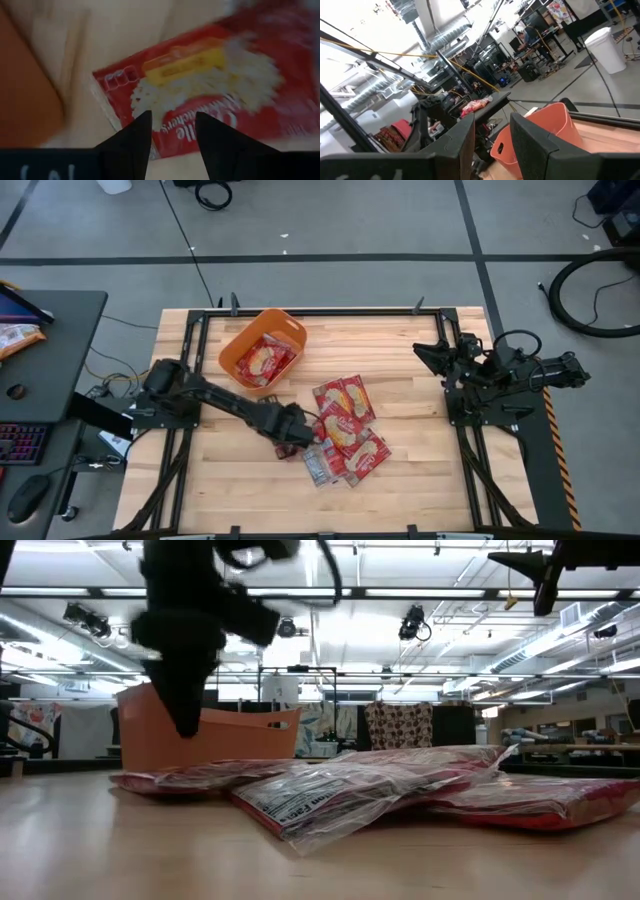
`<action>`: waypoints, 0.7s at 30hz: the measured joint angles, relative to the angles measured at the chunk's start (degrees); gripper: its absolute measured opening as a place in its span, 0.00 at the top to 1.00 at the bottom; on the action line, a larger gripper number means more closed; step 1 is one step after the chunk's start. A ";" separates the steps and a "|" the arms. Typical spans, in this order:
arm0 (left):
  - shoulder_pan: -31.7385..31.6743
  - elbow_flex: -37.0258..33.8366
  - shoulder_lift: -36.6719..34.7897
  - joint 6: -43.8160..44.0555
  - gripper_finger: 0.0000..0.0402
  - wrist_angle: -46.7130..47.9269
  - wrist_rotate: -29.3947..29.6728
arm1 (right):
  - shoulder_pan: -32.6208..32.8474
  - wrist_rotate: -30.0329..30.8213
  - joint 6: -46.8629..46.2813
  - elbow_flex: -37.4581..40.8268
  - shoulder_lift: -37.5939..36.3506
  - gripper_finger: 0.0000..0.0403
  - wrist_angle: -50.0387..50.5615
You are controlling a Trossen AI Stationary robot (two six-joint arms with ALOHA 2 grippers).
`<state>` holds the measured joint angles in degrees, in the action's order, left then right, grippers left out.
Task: Sort popcorn bags into baskets
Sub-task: Put the red popcorn bag into the orange bin
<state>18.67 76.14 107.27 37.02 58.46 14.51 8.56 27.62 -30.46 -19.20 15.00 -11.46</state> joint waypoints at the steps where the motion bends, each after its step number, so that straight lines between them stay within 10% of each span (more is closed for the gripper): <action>1: 0.56 0.00 -0.69 -3.99 0.61 -0.19 0.41 | 0.00 -0.27 0.00 0.00 0.00 0.68 -0.07; 9: 7.99 -3.22 -1.52 -35.59 0.61 -2.94 4.43 | 0.00 -0.33 0.15 0.00 0.00 0.68 -0.20; 21: 10.36 -11.95 -1.52 -37.67 0.41 -10.31 3.84 | 0.00 -0.25 0.15 0.00 0.00 0.68 -0.45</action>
<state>29.04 64.19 105.75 -0.64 48.15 18.35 8.56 27.37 -30.30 -19.20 15.00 -11.90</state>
